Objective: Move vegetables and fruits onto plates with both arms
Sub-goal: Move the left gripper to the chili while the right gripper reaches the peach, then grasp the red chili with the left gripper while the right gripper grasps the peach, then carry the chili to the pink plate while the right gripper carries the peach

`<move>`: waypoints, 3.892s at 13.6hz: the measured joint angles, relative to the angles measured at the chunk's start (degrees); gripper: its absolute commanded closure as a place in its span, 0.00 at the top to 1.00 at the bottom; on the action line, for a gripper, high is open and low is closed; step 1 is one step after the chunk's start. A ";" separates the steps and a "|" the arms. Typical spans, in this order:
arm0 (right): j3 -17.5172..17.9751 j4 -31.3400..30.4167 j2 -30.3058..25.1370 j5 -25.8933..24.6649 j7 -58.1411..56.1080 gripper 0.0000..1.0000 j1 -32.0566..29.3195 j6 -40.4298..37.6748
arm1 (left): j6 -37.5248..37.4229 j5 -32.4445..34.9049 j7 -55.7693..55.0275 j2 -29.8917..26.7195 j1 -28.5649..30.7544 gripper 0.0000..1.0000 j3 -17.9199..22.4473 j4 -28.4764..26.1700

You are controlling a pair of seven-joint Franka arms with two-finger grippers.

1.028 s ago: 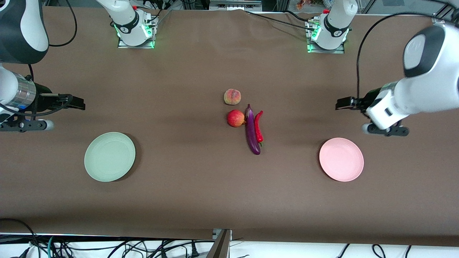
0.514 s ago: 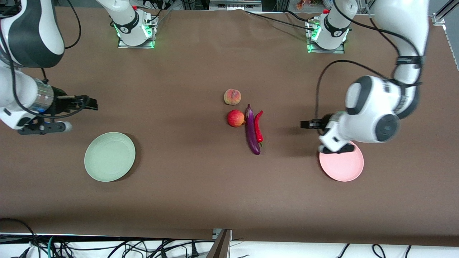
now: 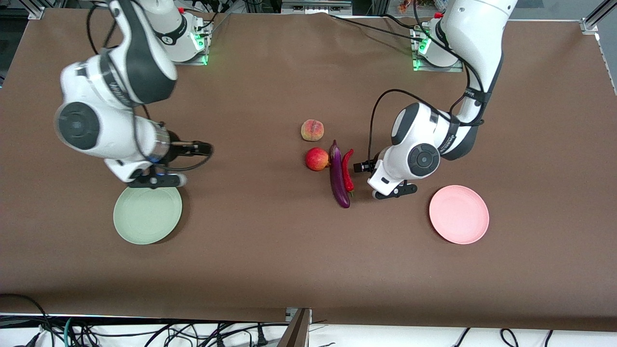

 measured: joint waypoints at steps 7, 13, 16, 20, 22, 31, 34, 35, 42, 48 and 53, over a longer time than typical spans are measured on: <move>0.06 -4.40 2.91 5.67 3.74 1.00 7.15 5.73 | 9.23 0.00 -4.31 4.70 -2.33 1.00 0.01 0.10; 0.73 -12.08 4.44 16.74 3.78 1.00 10.38 17.57 | 10.29 0.00 -8.01 7.31 -3.57 1.00 -0.01 2.61; 0.92 -12.96 6.89 17.54 6.02 1.00 14.81 20.04 | 10.30 0.00 -8.99 7.50 -4.33 1.00 0.00 3.12; 0.98 -12.99 8.39 17.59 10.06 1.00 18.50 20.90 | 11.32 0.00 -9.00 7.82 -4.36 0.92 0.05 3.16; 0.99 -13.03 9.01 17.61 11.48 1.00 19.91 22.46 | 12.03 0.00 -9.00 8.10 -4.56 0.87 0.06 3.18; 1.00 -13.27 14.07 17.62 13.67 1.00 25.24 30.42 | 12.40 0.01 -8.85 8.96 -4.86 0.41 0.07 3.19; 1.00 -13.30 15.53 17.62 13.67 1.00 26.04 32.72 | 12.44 0.02 -8.84 9.09 -4.86 0.00 0.07 3.19; 1.00 -13.29 15.84 17.70 13.67 1.00 26.31 33.52 | 12.44 0.02 -8.82 9.10 -4.86 0.00 0.07 3.19; 1.04 -13.26 17.13 18.15 15.24 0.50 27.87 37.86 | 6.96 0.04 -2.70 8.45 -2.61 0.00 1.84 6.15; -0.62 -12.37 16.80 18.17 15.38 0.20 27.76 37.69 | -5.88 7.19 16.42 3.55 10.51 0.00 3.52 8.24; -14.38 -7.82 8.65 16.37 7.58 0.20 27.48 15.13 | -4.21 13.24 27.70 5.18 15.96 0.00 4.07 8.14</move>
